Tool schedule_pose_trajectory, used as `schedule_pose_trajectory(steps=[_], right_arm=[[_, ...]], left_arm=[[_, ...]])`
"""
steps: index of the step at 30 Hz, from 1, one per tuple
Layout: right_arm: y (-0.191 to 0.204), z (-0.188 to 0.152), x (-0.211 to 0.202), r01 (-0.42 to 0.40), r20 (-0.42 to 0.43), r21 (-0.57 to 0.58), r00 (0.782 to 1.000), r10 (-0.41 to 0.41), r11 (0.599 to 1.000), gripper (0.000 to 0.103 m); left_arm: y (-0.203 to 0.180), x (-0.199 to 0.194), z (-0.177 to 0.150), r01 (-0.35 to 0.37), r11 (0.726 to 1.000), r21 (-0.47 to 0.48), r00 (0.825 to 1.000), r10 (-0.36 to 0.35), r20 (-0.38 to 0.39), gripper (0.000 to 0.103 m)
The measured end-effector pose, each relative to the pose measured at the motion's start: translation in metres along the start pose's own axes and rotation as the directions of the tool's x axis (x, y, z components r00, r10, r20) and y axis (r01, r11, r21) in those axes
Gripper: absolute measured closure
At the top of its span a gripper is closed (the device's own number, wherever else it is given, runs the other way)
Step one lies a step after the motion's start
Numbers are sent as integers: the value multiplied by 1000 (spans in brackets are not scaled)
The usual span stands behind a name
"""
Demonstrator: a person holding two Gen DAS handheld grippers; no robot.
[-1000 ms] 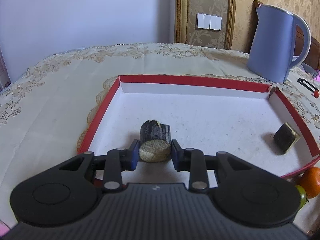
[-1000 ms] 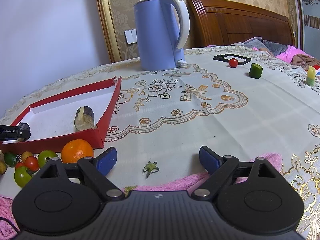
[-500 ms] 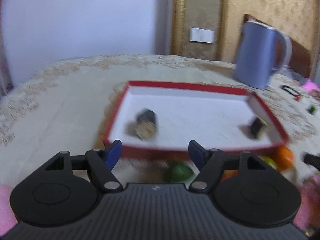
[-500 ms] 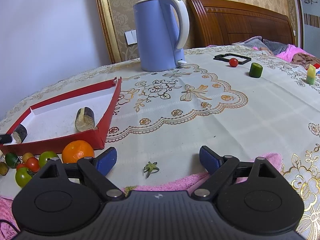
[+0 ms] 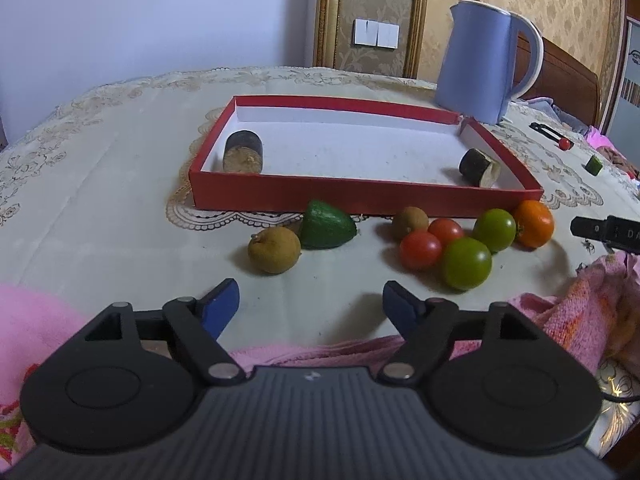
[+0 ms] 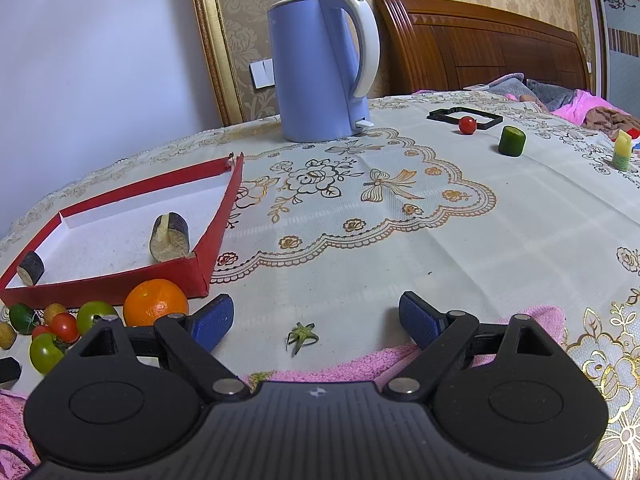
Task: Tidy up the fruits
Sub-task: 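Reach the right gripper to the mandarin orange and grasp it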
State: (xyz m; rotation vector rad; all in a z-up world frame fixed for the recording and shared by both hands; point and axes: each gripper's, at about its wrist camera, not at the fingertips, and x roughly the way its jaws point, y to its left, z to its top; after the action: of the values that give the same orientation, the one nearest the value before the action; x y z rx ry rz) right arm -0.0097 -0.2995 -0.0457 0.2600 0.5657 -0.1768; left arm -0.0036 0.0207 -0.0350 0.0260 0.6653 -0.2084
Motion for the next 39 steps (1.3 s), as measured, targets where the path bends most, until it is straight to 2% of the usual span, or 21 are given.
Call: schedule_pose_trajectory(steps=[5,7,12,19,24,26,27,29,33,37,38,39], right_arm=[[2,0,0,7,-7,-15,1000,-7,1000,13],[3,0,0,9,-5,-20,1000,-9,1000,13],[7,-1,-1,9,-1,-47,1000,-9,999,13],[33,-3,-12,-70,-9,-142,998,69,987,13],[58,-1,-14,-97,-3,-220,995,98,971,14],[65,-1,-13,-106,0,-238,994,109,965,23],[68,0,-10,-105,-7,-248,994,107,963,33],[72,1,-9,-132,-24,-248,991,130,960,36],[80,2,-7,-136,-29,-281,991,133,950,36],[82,3,5,-218,-104,-237,975,199,947,38],[83,3,6,-213,-103,-239,976,194,947,41],[84,2,8,-204,-101,-247,978,184,947,52]], left_arm=[[-7,2,-6,-27,999,32,999,26,26,23],[-8,2,-8,-20,999,33,999,19,37,16],[-9,5,-10,-13,999,47,999,11,48,10],[-11,7,-10,-15,998,53,999,13,44,7],[-11,7,-10,-10,999,54,999,8,42,6],[-11,7,-9,-9,998,55,999,7,40,5],[-11,7,-9,-7,998,55,999,5,40,5],[-10,8,-9,-3,999,53,999,1,40,4],[-10,8,-9,1,999,54,999,-4,38,3],[-9,8,-10,4,999,51,999,-6,40,3],[-9,8,-10,5,999,51,999,-7,40,3],[-9,8,-10,5,999,50,999,-7,40,3]])
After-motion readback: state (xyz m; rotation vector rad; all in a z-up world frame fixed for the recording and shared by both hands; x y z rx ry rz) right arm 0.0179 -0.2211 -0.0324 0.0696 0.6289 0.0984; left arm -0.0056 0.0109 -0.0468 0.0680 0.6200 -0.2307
